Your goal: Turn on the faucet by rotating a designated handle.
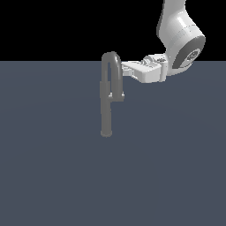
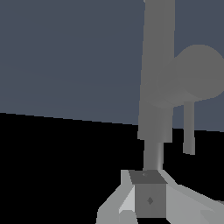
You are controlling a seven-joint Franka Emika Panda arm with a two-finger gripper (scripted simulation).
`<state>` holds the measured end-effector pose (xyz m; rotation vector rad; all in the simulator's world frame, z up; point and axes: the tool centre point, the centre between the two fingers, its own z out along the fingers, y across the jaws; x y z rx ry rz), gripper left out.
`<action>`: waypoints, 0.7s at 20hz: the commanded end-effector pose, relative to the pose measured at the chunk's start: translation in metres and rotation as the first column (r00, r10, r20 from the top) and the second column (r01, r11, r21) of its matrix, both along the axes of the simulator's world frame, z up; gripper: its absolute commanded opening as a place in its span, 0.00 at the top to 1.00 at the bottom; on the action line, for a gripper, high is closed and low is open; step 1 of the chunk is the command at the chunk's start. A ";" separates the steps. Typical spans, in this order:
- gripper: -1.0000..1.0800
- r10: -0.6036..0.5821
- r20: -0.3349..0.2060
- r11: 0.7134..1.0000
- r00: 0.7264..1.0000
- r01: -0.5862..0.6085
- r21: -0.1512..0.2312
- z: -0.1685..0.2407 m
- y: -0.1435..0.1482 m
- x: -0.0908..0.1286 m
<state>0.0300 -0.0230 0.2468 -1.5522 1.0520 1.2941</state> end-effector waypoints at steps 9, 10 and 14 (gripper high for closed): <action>1.00 -0.089 -0.120 0.991 0.989 0.101 0.090 -0.038 0.006 0.006; 1.00 -0.092 -0.124 0.990 0.988 0.103 0.092 -0.039 0.007 0.006; 1.00 -0.090 -0.121 0.991 0.988 0.102 0.091 -0.038 0.007 0.005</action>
